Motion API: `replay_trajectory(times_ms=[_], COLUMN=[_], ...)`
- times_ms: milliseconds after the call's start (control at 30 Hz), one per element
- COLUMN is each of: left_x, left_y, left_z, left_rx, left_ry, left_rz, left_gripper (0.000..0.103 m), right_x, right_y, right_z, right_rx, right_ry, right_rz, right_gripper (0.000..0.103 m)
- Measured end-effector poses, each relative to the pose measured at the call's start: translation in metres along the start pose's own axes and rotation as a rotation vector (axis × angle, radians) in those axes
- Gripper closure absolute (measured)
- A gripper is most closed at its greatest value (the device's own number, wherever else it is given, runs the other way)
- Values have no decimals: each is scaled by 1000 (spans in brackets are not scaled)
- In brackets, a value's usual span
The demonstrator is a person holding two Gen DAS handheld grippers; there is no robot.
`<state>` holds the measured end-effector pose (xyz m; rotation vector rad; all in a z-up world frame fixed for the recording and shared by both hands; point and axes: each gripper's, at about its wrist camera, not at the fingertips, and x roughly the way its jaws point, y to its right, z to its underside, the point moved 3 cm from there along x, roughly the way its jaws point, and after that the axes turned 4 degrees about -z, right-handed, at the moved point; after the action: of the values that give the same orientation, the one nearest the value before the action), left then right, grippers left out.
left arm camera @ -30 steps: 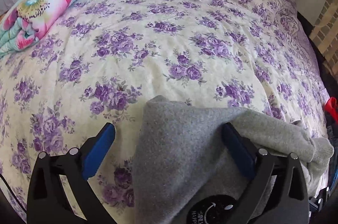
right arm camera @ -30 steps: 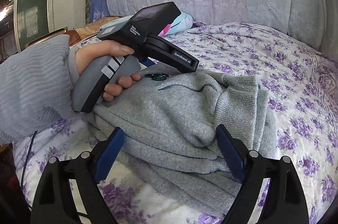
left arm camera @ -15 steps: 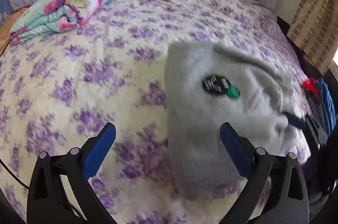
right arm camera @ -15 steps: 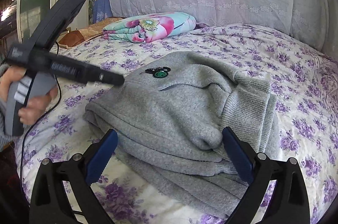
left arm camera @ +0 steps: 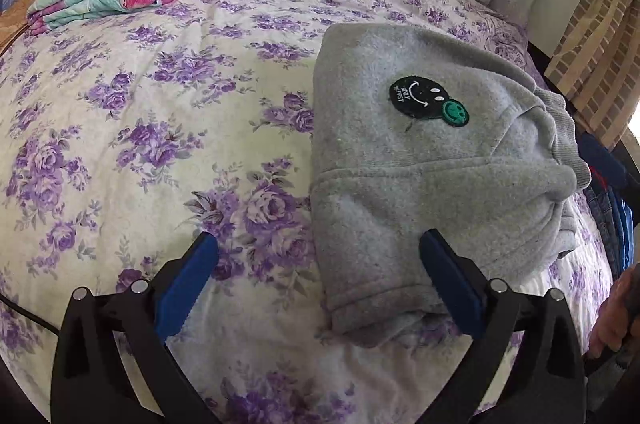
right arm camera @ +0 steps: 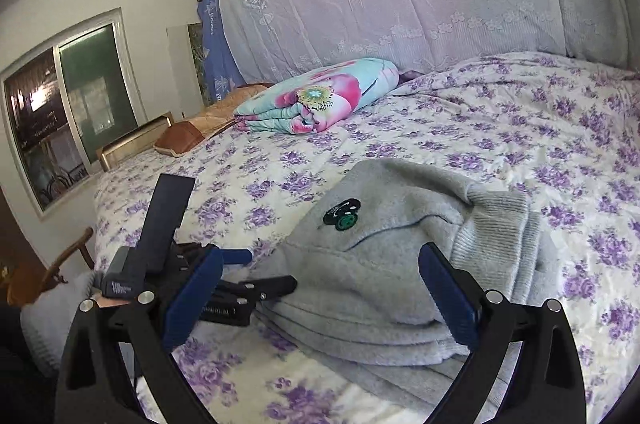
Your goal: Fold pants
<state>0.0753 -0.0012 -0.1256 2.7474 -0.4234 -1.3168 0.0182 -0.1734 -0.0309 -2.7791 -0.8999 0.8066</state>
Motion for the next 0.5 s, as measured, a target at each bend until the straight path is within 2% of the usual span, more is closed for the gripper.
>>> replay_trajectory(times_ms=[100,200,233,267,300,367,433,500], left_x=[-1,-1,-1,-2,-2,-3,-6,-8], left_y=[1,1,1,2,2,1,2,4], left_z=[1,1,1,0,1,1,0,2], left_rx=[1,1,3,4,4,-2,-2,7], left_ry=[2,3,5,6,7,10,22,34], left_rz=[-2,7,10,9,9,12,9,2], left_gripper=[4,4,4,4,4,4,4,5], right_x=[27,46,49,47,42,24,0,-10], right_y=[15,41,50,56,56,50,43,39], right_z=[-9,-14,-13,-12,-12,-15,-24,-37], right_rx=[73,114,123,137,153,182,162,145], right_ry=[-42,-74,-79,-73,-67,-29,40,61], right_rz=[2,89,100,105,92,30,40,30], right_gripper=[4,8,12,21,25,24,18,15])
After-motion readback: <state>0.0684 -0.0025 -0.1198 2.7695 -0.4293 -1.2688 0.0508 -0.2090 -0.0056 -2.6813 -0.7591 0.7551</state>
